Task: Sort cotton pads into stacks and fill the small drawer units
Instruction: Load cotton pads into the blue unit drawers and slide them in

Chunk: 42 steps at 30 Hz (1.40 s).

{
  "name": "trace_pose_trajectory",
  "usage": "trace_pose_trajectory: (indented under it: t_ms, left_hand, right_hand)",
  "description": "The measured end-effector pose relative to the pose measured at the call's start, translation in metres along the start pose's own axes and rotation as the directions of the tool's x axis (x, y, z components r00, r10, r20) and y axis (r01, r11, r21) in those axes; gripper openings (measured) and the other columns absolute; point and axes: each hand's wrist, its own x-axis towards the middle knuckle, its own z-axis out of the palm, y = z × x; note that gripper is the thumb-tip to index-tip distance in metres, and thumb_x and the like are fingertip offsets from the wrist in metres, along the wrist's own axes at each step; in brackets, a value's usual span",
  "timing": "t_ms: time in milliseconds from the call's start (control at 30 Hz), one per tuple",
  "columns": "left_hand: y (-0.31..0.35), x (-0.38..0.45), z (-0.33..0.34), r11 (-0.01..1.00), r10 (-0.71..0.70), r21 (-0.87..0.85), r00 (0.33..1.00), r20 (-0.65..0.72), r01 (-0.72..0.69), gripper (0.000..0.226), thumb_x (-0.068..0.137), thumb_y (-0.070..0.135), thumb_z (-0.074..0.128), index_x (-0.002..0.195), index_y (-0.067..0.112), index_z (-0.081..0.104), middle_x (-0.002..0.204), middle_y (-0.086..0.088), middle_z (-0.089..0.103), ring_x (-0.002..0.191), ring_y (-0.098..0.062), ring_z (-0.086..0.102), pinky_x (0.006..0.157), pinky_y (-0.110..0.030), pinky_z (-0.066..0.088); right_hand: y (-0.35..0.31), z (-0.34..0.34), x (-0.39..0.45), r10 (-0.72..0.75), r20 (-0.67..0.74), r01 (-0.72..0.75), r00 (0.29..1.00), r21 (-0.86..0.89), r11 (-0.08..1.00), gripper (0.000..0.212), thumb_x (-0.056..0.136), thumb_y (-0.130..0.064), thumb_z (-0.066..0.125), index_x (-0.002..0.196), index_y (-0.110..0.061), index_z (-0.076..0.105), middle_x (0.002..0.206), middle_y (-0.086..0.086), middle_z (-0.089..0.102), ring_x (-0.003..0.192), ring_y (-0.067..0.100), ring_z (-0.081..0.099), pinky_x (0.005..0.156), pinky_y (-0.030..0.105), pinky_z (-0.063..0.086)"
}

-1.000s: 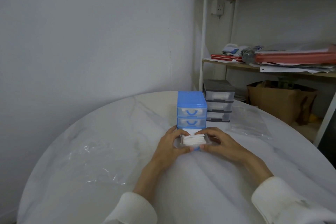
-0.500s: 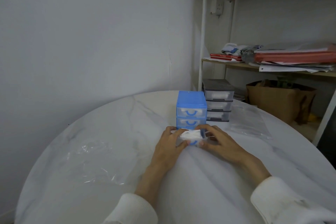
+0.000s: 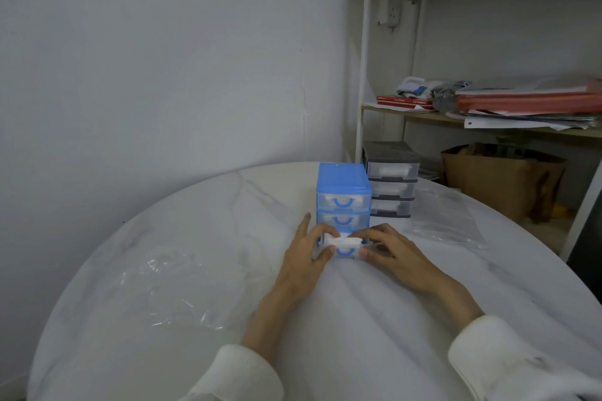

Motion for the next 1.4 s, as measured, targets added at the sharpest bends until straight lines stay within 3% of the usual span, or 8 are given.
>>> trace_pose_trajectory:
  t_ms: [67, 133, 433, 667, 967, 1100, 1233, 1400]
  left_hand:
    - [0.001, 0.000, 0.000, 0.997, 0.045, -0.063, 0.999, 0.008, -0.044, 0.019, 0.087, 0.013, 0.060, 0.092, 0.031, 0.057, 0.125, 0.003, 0.052, 0.118, -0.017, 0.049, 0.088, -0.023, 0.040]
    - [0.002, -0.001, -0.001, 0.999, 0.034, -0.038, 0.999, -0.009, -0.035, 0.014, 0.087, 0.011, 0.063, 0.094, 0.023, 0.061, 0.120, 0.003, 0.052, 0.105, -0.012, 0.052, 0.084, -0.009, 0.038]
    - [0.015, -0.001, -0.003, 0.993, 0.052, 0.112, 0.992, -0.118, -0.039, 0.020, 0.089, 0.013, 0.063, 0.106, 0.014, 0.073, 0.129, 0.002, 0.057, 0.107, -0.016, 0.059, 0.075, 0.007, 0.030]
    - [0.010, -0.002, 0.000, 0.997, -0.026, 0.063, 0.981, -0.191, 0.039, 0.011, 0.082, 0.009, 0.068, 0.089, 0.016, 0.064, 0.097, 0.004, 0.063, 0.087, -0.016, 0.059, 0.070, -0.015, 0.039]
    - [0.010, 0.003, 0.003, 0.991, -0.027, 0.124, 0.985, -0.170, 0.049, 0.007, 0.086, 0.010, 0.064, 0.087, 0.009, 0.071, 0.111, 0.000, 0.062, 0.087, -0.013, 0.057, 0.068, -0.008, 0.036]
    - [0.010, 0.002, 0.005, 0.993, -0.076, 0.071, 0.971, -0.226, 0.094, 0.005, 0.084, 0.010, 0.067, 0.085, 0.013, 0.063, 0.097, -0.002, 0.065, 0.079, -0.011, 0.055, 0.066, -0.010, 0.038]
    - [0.014, 0.001, 0.006, 0.981, -0.192, -0.054, 0.946, -0.260, 0.184, 0.031, 0.081, 0.014, 0.071, 0.092, 0.018, 0.042, 0.086, 0.008, 0.056, 0.081, -0.019, 0.062, 0.072, -0.033, 0.051]
    - [0.019, 0.002, 0.007, 0.978, -0.207, -0.088, 0.939, -0.275, 0.190, 0.038, 0.082, 0.012, 0.070, 0.103, 0.021, 0.040, 0.104, 0.004, 0.059, 0.085, -0.020, 0.065, 0.077, -0.036, 0.053]
  right_hand:
    - [0.002, -0.002, -0.001, -0.012, -0.001, 0.012, 1.000, 0.027, 1.000, 0.026, 0.093, -0.034, 0.053, 0.118, -0.040, 0.053, 0.115, -0.007, 0.048, 0.104, 0.006, 0.051, 0.095, 0.026, 0.043]
    - [0.000, -0.003, -0.003, -0.036, -0.002, 0.036, 0.999, 0.024, 0.999, 0.023, 0.094, -0.033, 0.053, 0.108, -0.051, 0.048, 0.112, -0.009, 0.049, 0.101, 0.005, 0.052, 0.091, 0.024, 0.044]
    - [-0.004, -0.002, -0.004, -0.077, -0.048, 0.073, 0.996, -0.081, 0.994, 0.017, 0.095, -0.030, 0.051, 0.097, -0.047, 0.047, 0.108, -0.006, 0.050, 0.096, 0.006, 0.052, 0.087, 0.026, 0.046]
    - [-0.010, -0.001, -0.005, -0.083, -0.087, 0.074, 0.993, -0.099, 0.992, 0.009, 0.094, -0.029, 0.053, 0.099, -0.036, 0.052, 0.109, -0.005, 0.052, 0.094, 0.005, 0.055, 0.087, 0.029, 0.048]
    - [-0.013, -0.001, -0.005, -0.072, -0.081, 0.057, 0.994, -0.183, 0.981, 0.021, 0.097, -0.023, 0.047, 0.115, -0.028, 0.056, 0.113, -0.004, 0.051, 0.095, 0.008, 0.053, 0.083, 0.019, 0.040]
    - [-0.016, 0.000, -0.005, -0.077, -0.135, 0.050, 0.988, -0.188, 0.981, 0.015, 0.094, -0.027, 0.052, 0.104, -0.022, 0.061, 0.105, -0.002, 0.056, 0.091, 0.011, 0.059, 0.081, 0.023, 0.046]
    - [-0.018, 0.002, -0.005, -0.075, -0.174, 0.039, 0.982, -0.201, 0.979, 0.008, 0.094, -0.027, 0.051, 0.094, -0.024, 0.044, 0.097, -0.001, 0.060, 0.082, 0.016, 0.062, 0.074, 0.036, 0.052]
    - [-0.023, 0.002, -0.004, -0.009, -0.230, -0.023, 0.973, -0.134, 0.991, 0.024, 0.092, -0.026, 0.056, 0.093, -0.021, 0.033, 0.086, 0.001, 0.062, 0.071, 0.018, 0.061, 0.066, 0.038, 0.052]
